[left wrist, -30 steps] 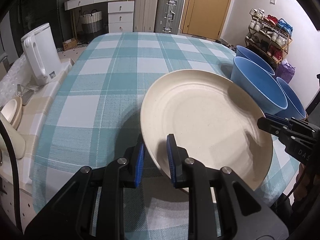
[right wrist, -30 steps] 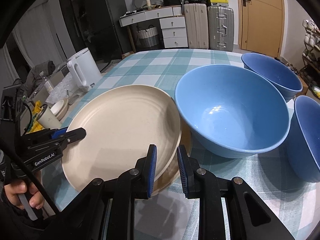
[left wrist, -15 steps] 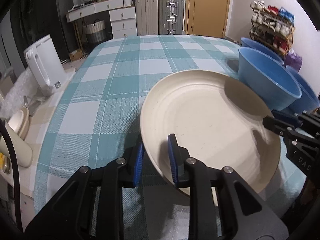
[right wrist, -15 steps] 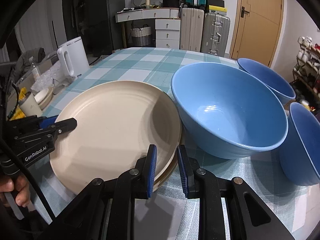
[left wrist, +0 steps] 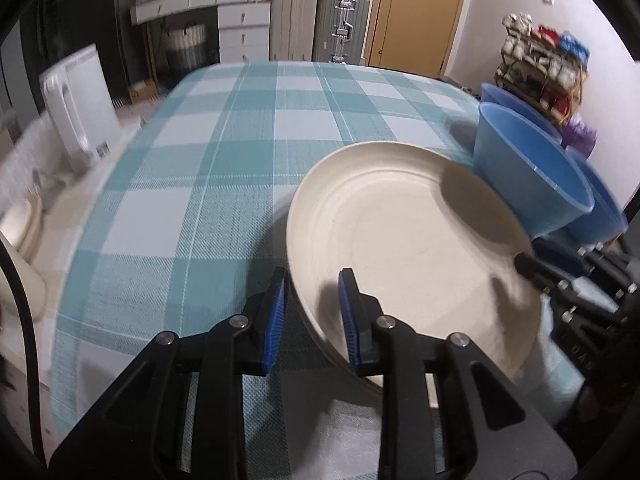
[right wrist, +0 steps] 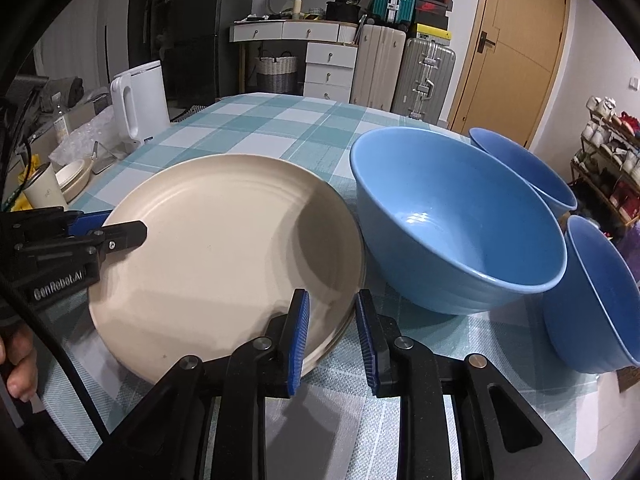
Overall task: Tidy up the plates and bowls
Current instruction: 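Open both grippers to release the plate onto the stack, then withdraw both grippers and move them toward the light-blue bowls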
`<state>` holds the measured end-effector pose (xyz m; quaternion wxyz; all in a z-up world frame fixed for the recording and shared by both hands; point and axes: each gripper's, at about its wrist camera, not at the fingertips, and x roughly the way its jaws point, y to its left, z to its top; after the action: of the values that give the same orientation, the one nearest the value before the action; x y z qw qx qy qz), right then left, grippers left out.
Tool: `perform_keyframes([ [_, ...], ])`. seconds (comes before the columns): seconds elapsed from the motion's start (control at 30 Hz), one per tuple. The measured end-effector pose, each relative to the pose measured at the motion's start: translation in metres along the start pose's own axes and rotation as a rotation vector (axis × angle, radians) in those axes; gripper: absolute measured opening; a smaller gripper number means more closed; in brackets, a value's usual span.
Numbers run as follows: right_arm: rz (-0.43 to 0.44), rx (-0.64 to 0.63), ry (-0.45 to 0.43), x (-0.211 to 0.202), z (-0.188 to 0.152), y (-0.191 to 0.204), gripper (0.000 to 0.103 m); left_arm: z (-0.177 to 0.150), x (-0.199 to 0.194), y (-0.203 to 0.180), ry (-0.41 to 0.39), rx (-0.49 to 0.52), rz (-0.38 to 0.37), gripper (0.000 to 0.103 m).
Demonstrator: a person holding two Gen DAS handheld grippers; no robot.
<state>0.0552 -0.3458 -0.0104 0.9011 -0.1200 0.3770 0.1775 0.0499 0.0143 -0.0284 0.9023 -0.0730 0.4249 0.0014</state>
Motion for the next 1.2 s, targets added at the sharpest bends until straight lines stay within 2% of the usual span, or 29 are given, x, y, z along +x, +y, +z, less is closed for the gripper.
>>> perform_keyframes([
  [0.03,0.005,0.0,0.003,-0.001,0.0,0.0,0.027,0.001,-0.002,0.003,-0.001,-0.012,-0.013,0.029],
  [0.1,0.013,-0.001,0.006,-0.003,0.0,0.001,0.029,0.002,-0.01,0.004,-0.015,-0.024,-0.019,0.045],
  [0.17,0.016,-0.002,0.001,-0.007,-0.001,0.002,0.034,0.004,-0.02,0.005,-0.034,-0.029,-0.035,0.054],
  [0.23,0.036,0.009,-0.009,-0.014,-0.003,0.003,0.047,0.006,-0.031,0.004,-0.052,-0.03,-0.051,0.063],
  [0.3,0.059,0.017,-0.02,-0.02,-0.006,0.003,0.054,0.008,-0.041,0.001,-0.067,-0.02,-0.049,0.08],
  [0.37,0.073,0.036,-0.026,-0.028,-0.008,0.0,0.064,0.01,-0.052,-0.003,-0.089,-0.001,-0.047,0.081],
  [0.43,0.079,0.06,-0.036,-0.035,-0.01,-0.004,0.082,0.011,-0.061,-0.007,-0.106,0.014,-0.065,0.083],
  [0.53,0.074,0.091,-0.063,-0.051,-0.012,-0.012,0.091,0.011,-0.07,-0.014,-0.12,0.03,-0.06,0.089],
  [0.6,0.062,0.098,-0.079,-0.062,-0.012,-0.018,0.1,0.011,-0.074,-0.019,-0.125,0.037,-0.052,0.103],
  [0.8,0.073,0.15,-0.154,-0.094,-0.011,-0.042,0.101,0.012,-0.087,-0.031,-0.135,0.028,-0.08,0.102],
  [1.0,0.164,0.258,-0.239,-0.132,0.001,-0.084,0.102,0.018,-0.101,-0.046,-0.153,0.027,-0.118,0.102],
  [1.2,0.246,0.355,-0.278,-0.163,0.027,-0.132,0.102,0.04,-0.101,-0.064,-0.145,0.008,-0.154,0.102],
])
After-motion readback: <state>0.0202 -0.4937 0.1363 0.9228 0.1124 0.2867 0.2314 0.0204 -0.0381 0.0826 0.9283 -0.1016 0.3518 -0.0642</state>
